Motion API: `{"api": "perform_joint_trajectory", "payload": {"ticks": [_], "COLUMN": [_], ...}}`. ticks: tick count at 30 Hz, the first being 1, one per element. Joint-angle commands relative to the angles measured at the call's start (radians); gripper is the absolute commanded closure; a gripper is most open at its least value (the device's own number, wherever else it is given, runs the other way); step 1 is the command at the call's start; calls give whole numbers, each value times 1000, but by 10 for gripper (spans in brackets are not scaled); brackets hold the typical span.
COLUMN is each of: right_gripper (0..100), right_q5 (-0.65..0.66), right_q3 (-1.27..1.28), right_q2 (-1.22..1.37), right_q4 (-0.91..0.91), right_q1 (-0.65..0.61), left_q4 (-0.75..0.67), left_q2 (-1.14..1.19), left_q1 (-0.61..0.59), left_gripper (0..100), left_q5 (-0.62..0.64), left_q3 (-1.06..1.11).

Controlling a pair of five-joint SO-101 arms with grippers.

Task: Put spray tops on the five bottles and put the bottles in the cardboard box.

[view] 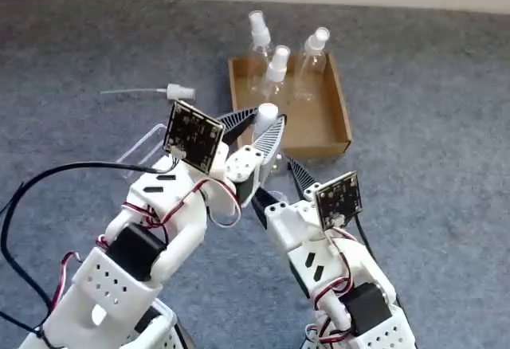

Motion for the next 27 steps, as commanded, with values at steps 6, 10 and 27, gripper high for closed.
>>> {"api": "perform_joint_trajectory", "payload": {"ticks": [6, 10, 27], "right_gripper": [995, 995, 995], "right_q5": [-5, -5, -5], "right_q3": [-5, -4, -4], "right_q2": [-7, -7, -7], "right_q4": [-1, -1, 1], "right_q1": [21, 22, 24], "left_q4": [115, 127, 149], "left_q2": [-22, -19, 188], "left_q1": [62, 59, -25], "left_gripper": [856, 855, 860], "left_q5": [-6, -6, -64], "left_q3": [-108, -185, -265]}}
